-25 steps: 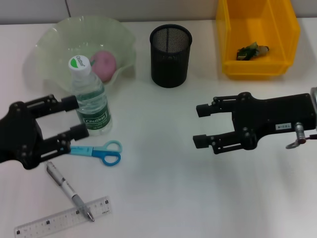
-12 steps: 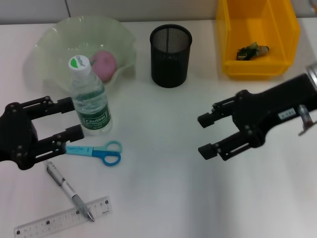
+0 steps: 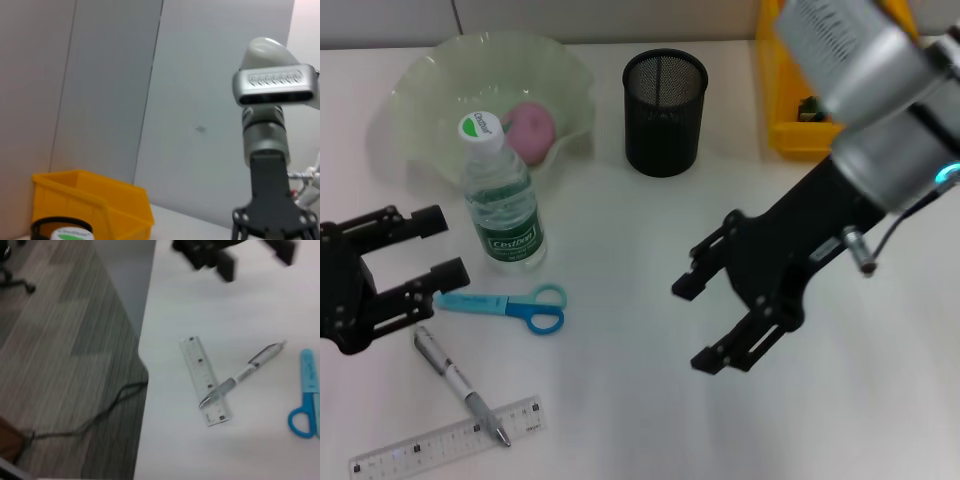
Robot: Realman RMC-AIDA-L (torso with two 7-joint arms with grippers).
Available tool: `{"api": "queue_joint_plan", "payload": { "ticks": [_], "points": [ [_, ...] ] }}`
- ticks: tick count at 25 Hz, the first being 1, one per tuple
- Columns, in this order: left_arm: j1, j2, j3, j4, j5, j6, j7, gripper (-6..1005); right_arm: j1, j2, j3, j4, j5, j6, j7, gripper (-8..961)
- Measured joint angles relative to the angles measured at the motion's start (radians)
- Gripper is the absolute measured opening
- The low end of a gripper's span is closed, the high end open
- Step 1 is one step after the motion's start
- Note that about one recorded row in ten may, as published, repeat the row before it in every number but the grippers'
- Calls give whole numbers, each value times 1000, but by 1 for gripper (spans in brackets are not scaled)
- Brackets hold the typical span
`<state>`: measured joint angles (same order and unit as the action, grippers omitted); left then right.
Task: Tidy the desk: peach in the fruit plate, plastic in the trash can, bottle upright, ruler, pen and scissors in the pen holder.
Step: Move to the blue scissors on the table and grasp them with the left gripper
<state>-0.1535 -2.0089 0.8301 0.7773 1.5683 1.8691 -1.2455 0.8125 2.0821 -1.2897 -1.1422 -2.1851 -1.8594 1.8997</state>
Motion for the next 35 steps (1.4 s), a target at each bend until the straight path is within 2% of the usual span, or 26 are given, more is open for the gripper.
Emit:
{"api": "queue_joint_plan", "payload": {
  "ticks": [5,8,9,11,12,13,14,16,17,18,25,35],
  "points": [
    [-5,-7,-22,0,1,-3,5,614,22,3,-116,13,31,79,-2,786],
    [-9,-7,-24,1,2,-12,15,614,30,4,-153,21,54,114,-7,786],
    [-10,-7,-25,0,2,-15,18,615,41,5,-201,28,79,157,-18,786],
    [-10,-7,-25,0,2,-15,18,615,47,5,-225,29,85,178,-21,786],
    [-13,-9,-29,-10,2,-24,40,615,62,5,-278,35,91,221,-24,786],
    [-13,-9,-29,-10,2,-24,40,615,62,5,-278,35,91,221,-24,786],
    [-21,-9,-33,-21,2,-26,45,615,81,7,-330,52,97,252,-24,786],
    [-21,-9,-33,-21,2,-26,45,615,89,8,-354,62,104,268,-24,786],
    [-26,-9,-42,-26,3,-38,42,615,98,8,-407,73,121,311,-26,786],
    [-26,-9,-42,-26,3,-38,42,615,98,8,-407,73,121,311,-26,786],
    [-32,-10,-60,-32,3,-51,40,615,120,10,-592,66,146,483,2,786],
    [-43,-8,-71,-35,3,-62,40,615,117,10,-698,40,174,567,25,787]
  ]
}}
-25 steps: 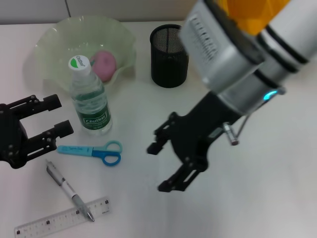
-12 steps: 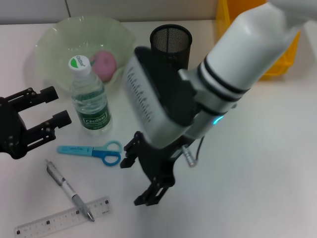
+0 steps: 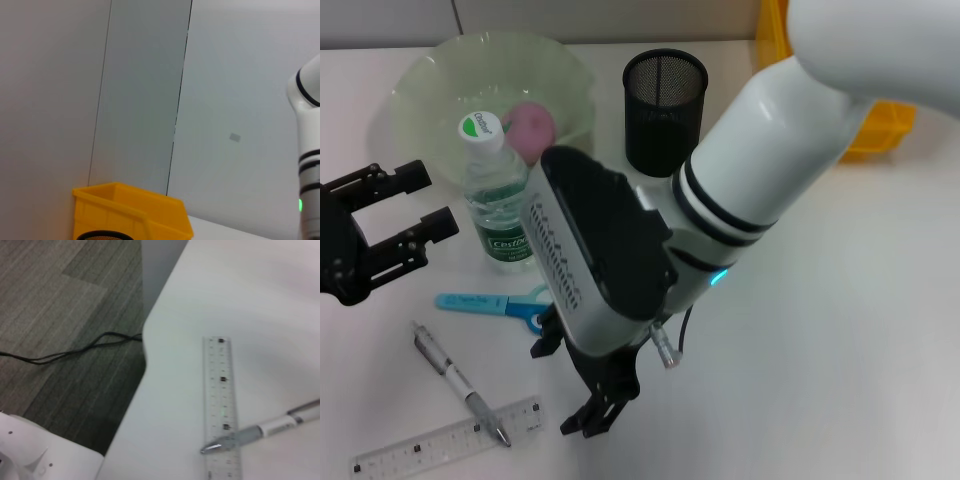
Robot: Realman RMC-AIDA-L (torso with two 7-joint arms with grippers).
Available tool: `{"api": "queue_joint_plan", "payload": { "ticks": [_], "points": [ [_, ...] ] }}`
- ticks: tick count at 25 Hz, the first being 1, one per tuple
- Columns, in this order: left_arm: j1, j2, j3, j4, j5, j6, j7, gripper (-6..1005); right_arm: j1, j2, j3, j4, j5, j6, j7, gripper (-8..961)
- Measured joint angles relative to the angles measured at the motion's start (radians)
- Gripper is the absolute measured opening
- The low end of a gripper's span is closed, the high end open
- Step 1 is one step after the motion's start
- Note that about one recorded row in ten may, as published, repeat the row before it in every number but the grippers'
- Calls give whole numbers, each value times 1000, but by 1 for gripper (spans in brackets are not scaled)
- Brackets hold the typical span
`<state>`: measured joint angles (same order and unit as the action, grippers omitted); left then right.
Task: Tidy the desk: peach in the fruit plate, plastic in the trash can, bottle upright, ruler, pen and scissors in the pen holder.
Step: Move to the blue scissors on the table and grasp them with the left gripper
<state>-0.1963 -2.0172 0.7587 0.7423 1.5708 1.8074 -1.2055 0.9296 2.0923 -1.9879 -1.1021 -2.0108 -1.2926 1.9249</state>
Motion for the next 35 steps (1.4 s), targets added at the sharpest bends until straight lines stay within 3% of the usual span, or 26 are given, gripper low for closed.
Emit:
{"api": "queue_joint_plan", "payload": {
  "ticks": [7,13,18,19,20,22,27,35],
  "points": [
    [-5,6,-38,0,0,-6,0,614,4,0,-63,-11,8,42,0,787],
    [-6,5,-42,0,0,-9,0,614,-11,0,-42,-12,44,50,-2,786],
    [-6,3,-47,-1,-2,-12,-1,615,-117,-3,68,-42,76,16,-16,786],
    [-6,2,-52,-1,-3,-12,-1,615,-185,-3,129,-64,94,4,-49,786],
    [-6,-1,-57,-1,-4,-12,-1,614,-185,-3,129,-64,94,4,-49,786],
    [-6,-7,-70,-1,-8,-15,-1,614,-277,-3,216,-75,148,-16,-111,786],
    [-8,-12,-82,-2,-9,-16,-4,615,-364,-3,328,-69,224,-45,-192,787],
    [-33,-15,-101,-43,-9,-21,-12,615,-393,-4,381,-64,252,-71,-232,787]
  ]
}}
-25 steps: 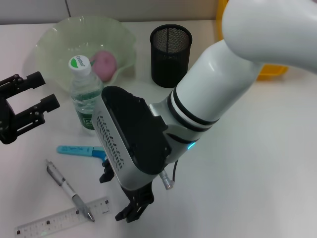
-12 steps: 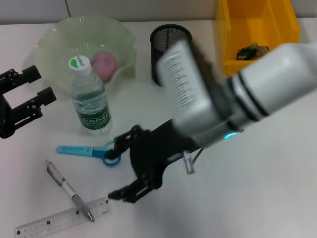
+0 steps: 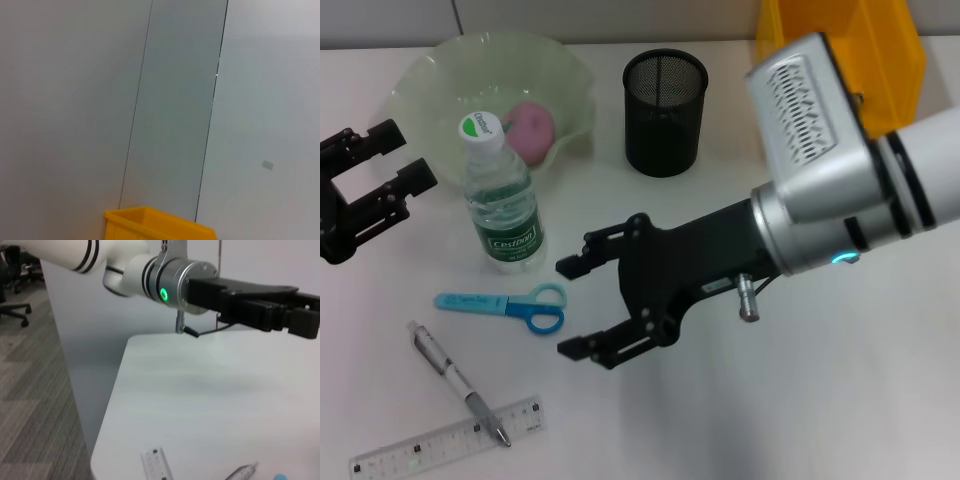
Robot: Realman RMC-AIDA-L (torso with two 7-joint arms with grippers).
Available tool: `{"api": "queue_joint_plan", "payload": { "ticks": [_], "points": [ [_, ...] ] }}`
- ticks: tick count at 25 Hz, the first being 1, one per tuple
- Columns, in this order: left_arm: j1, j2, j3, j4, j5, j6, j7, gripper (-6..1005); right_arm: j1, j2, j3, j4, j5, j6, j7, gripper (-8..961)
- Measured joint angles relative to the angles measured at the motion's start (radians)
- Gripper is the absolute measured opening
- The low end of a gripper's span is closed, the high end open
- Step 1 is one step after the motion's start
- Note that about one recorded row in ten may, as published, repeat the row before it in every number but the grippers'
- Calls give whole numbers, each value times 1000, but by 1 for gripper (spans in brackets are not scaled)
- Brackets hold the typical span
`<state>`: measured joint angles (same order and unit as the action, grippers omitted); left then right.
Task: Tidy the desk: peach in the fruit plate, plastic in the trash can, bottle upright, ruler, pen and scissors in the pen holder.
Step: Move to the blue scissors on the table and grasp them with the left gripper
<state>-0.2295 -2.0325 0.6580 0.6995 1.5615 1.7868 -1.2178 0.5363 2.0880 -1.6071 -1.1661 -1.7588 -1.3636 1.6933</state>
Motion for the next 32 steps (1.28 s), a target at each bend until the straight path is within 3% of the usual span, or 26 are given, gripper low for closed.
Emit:
{"api": "queue_joint_plan", "payload": {
  "ticks": [6,12,21,25,27,28,29,31,32],
  "points": [
    [-12,0,-2,1,1,-1,-15,616,-65,-3,112,26,180,-72,-122,787],
    [-25,0,-1,27,7,2,-42,617,-135,-5,257,166,393,-143,-253,787],
    [-49,2,6,127,41,2,-115,617,-128,-6,399,336,457,-180,-387,787],
    [-76,28,-1,172,67,-15,-212,618,-94,-6,483,418,459,-167,-408,787],
    [-92,27,-2,189,89,-54,-268,618,-69,-29,540,475,433,-152,-400,787],
    [-92,27,-2,189,89,-54,-268,618,-69,-29,540,475,433,-152,-400,787],
    [-94,21,0,192,99,-71,-276,618,-67,-43,576,478,388,-158,-397,787],
    [-96,6,1,210,149,-113,-294,618,-69,-50,588,473,368,-166,-391,787],
    [-102,-13,2,253,221,-142,-338,619,-77,-67,597,465,352,-190,-372,787]
  ]
}}
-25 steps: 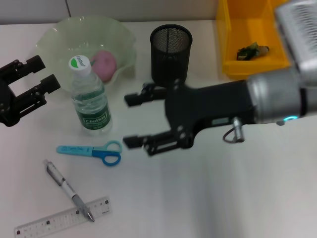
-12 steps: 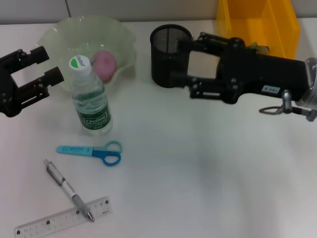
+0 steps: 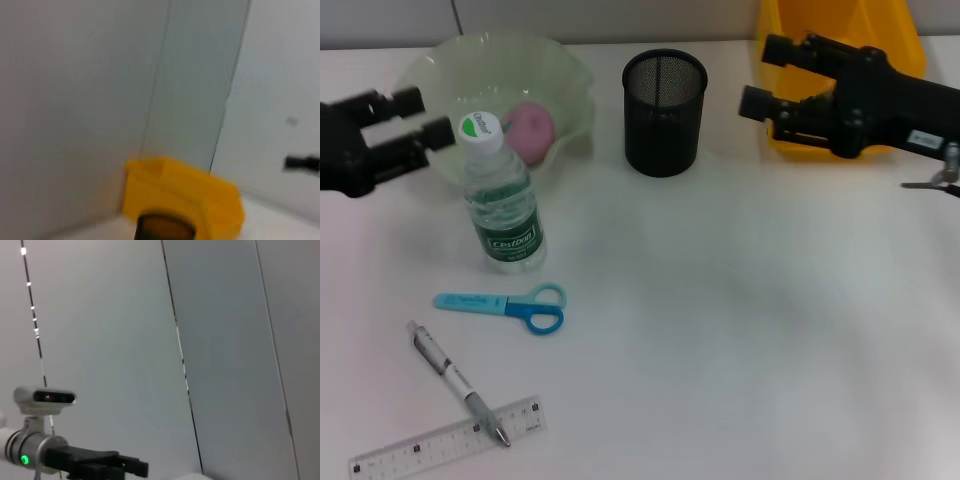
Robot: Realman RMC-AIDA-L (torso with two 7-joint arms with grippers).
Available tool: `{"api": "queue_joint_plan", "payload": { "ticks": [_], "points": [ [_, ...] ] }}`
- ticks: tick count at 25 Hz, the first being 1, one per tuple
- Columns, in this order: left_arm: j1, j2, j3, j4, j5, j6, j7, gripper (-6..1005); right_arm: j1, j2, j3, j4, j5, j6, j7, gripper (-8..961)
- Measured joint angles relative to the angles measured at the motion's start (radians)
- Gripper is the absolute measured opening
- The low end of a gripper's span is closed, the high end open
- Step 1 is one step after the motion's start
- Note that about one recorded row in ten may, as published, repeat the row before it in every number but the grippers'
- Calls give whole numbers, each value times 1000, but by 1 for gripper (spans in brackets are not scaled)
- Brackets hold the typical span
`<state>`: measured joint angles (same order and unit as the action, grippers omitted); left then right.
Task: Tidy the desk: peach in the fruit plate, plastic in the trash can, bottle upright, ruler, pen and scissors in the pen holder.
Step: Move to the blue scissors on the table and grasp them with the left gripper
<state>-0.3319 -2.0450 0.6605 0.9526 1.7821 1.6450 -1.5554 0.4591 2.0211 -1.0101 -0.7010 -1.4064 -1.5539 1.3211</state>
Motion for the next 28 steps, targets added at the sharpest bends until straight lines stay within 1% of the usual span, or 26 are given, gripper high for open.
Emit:
{"api": "queue_joint_plan", "payload": {
  "ticks": [1,2,4,5,9,10,13,15,18,19,20,21,23,25,26,28],
  "points": [
    [0,0,0,0,0,0,0,619,0,0,0,0,0,0,0,787],
    [-5,-10,3,31,48,-11,-35,619,-9,-9,1,-6,-5,-14,13,787],
    [-10,-16,13,56,108,-13,-69,619,-26,-18,6,-35,-31,-35,60,787],
    [-11,-16,19,57,144,-10,-75,619,-36,-21,10,-55,-63,-41,102,787],
    [-8,-16,31,58,181,-3,-77,622,-45,-27,34,-62,-121,-43,129,787],
    [-2,-14,39,62,201,2,-78,623,-45,-27,51,-65,-149,-44,141,787],
    [1,-13,42,73,234,6,-80,621,-40,-28,56,-59,-158,-44,145,787],
    [-1,-18,44,95,298,26,-97,621,-33,-27,57,-52,-158,-29,144,787],
    [-2,-19,45,112,312,44,-102,619,-25,-24,56,-52,-158,-18,143,787],
    [1,-20,45,128,315,54,-103,618,-20,-24,54,-51,-159,-10,143,787],
    [9,-20,48,177,317,78,-101,618,-12,-23,51,-50,-163,8,144,787],
    [9,-20,48,177,317,78,-101,618,-12,-23,51,-50,-163,8,144,787],
    [21,-19,53,220,322,95,-90,616,2,-21,50,-47,-172,33,152,787],
    [30,-17,66,260,352,103,-75,616,30,-19,49,-36,-198,78,170,787],
    [30,-17,66,260,352,103,-75,617,30,-19,49,-36,-198,78,170,787],
    [25,-15,95,273,393,108,-75,617,53,-15,49,-32,-220,107,185,787]
  ]
}}
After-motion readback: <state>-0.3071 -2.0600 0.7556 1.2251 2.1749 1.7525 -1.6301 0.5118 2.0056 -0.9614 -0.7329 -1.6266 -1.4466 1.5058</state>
